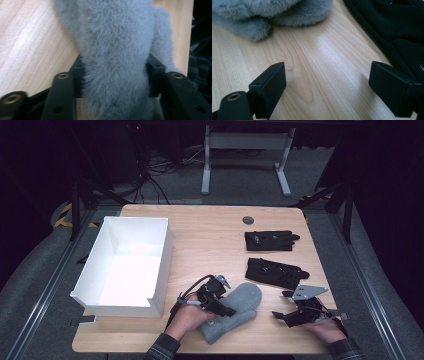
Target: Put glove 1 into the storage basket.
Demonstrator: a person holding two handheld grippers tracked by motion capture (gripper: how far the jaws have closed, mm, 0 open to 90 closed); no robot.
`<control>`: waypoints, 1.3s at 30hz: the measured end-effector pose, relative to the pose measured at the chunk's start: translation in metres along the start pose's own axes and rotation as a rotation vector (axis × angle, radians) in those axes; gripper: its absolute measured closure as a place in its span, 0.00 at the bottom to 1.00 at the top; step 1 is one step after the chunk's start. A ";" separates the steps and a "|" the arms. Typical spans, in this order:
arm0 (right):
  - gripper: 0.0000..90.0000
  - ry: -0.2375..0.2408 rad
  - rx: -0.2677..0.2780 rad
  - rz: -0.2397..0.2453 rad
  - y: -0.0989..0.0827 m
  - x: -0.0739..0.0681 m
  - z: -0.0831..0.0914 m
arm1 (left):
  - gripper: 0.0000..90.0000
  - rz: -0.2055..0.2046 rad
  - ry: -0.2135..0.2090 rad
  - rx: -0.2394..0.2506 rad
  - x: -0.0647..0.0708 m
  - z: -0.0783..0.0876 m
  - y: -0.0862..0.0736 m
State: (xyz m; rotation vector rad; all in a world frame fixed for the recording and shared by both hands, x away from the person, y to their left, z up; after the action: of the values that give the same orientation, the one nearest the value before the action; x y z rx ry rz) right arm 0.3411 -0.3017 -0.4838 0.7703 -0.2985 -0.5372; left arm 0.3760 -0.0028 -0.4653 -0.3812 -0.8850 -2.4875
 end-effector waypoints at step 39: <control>0.16 0.000 0.000 0.002 0.000 0.000 0.000 | 0.81 -0.004 0.102 0.176 0.022 0.090 0.013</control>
State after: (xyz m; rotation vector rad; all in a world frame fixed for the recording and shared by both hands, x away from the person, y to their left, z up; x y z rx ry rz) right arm 0.3411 -0.3014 -0.4838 0.7696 -0.2989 -0.5353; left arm 0.3730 0.0400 -0.3818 -0.1913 -1.0527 -2.3856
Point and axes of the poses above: each handheld gripper's, and its own axes: z roughly backward along the jaws, y roughly out of its top, x roughly to its right, the point moved 2 cm from there along -z, roughly forward along the jaws, and after that the axes turned 3 degrees about z, right-handed, at the moved point
